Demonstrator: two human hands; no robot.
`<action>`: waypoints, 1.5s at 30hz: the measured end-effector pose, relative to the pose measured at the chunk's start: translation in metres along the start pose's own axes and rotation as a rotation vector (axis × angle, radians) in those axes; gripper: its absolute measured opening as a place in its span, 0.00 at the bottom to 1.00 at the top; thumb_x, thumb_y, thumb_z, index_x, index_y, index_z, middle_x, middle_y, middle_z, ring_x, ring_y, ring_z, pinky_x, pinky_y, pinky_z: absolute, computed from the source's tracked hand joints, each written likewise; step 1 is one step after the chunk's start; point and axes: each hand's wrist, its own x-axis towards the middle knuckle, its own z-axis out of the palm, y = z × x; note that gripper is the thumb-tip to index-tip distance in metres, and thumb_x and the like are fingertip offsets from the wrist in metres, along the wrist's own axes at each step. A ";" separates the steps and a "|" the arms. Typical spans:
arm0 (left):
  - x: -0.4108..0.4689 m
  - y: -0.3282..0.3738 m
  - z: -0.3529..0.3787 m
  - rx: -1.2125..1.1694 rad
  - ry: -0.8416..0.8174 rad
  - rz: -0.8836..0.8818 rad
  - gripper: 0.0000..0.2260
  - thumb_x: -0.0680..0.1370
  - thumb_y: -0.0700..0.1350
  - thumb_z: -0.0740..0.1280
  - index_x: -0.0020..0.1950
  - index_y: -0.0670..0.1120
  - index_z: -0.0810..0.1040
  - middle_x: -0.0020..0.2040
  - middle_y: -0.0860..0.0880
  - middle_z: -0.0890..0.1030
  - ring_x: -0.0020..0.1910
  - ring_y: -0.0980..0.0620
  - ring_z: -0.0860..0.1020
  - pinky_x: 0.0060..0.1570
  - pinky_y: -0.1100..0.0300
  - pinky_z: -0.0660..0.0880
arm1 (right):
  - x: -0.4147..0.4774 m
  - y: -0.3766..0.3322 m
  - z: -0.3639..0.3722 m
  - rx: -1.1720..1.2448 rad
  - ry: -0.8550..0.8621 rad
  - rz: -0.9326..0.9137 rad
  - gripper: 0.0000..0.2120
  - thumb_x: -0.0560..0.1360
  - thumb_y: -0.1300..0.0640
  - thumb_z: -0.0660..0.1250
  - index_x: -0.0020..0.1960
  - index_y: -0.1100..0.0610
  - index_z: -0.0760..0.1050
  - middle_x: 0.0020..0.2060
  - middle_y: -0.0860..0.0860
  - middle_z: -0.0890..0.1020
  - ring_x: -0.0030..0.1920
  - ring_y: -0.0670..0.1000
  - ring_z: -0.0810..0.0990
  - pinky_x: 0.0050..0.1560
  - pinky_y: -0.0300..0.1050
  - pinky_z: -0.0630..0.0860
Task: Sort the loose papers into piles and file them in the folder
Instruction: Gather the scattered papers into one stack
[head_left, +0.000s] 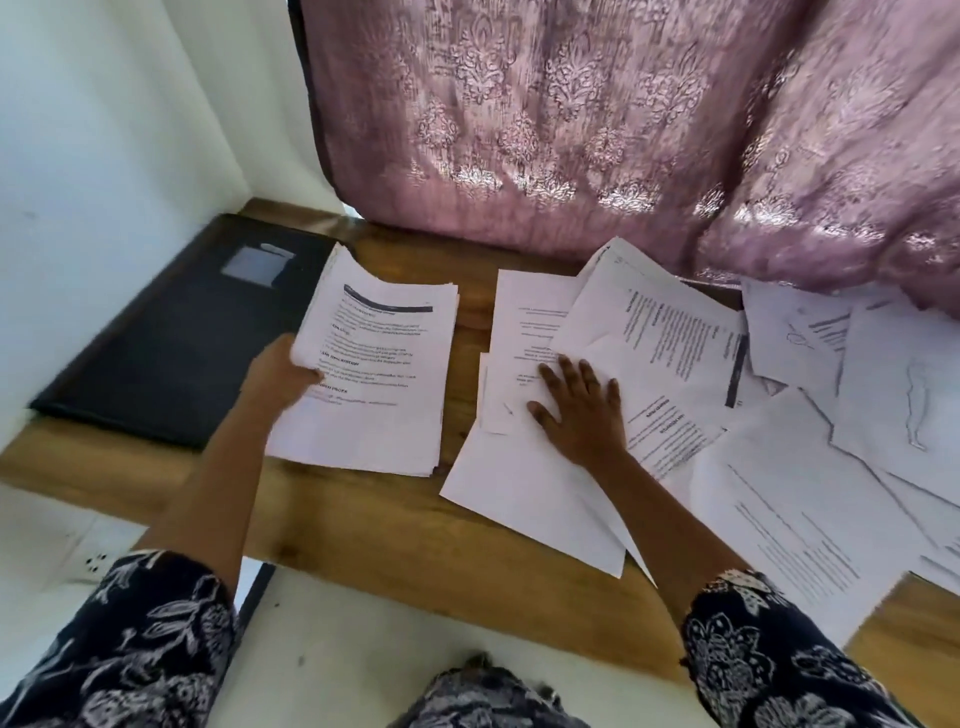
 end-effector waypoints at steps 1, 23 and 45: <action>0.001 0.002 0.004 0.136 0.020 0.011 0.23 0.74 0.41 0.71 0.68 0.44 0.69 0.63 0.41 0.76 0.60 0.38 0.75 0.59 0.43 0.73 | -0.002 0.003 0.000 0.000 0.000 -0.001 0.39 0.70 0.31 0.32 0.78 0.44 0.46 0.78 0.49 0.49 0.77 0.54 0.48 0.73 0.63 0.46; -0.095 0.103 0.238 0.681 -0.092 0.735 0.30 0.80 0.63 0.47 0.78 0.49 0.58 0.78 0.43 0.57 0.77 0.40 0.55 0.70 0.33 0.53 | -0.045 0.242 -0.038 0.167 0.141 0.714 0.30 0.80 0.40 0.48 0.78 0.52 0.50 0.78 0.51 0.48 0.78 0.53 0.43 0.73 0.65 0.42; -0.157 0.270 0.416 0.586 -0.072 0.826 0.36 0.76 0.68 0.40 0.77 0.52 0.62 0.77 0.46 0.61 0.76 0.44 0.58 0.72 0.39 0.53 | -0.082 0.351 -0.033 0.159 -0.004 0.431 0.34 0.80 0.37 0.46 0.79 0.55 0.44 0.78 0.51 0.44 0.78 0.50 0.43 0.74 0.61 0.41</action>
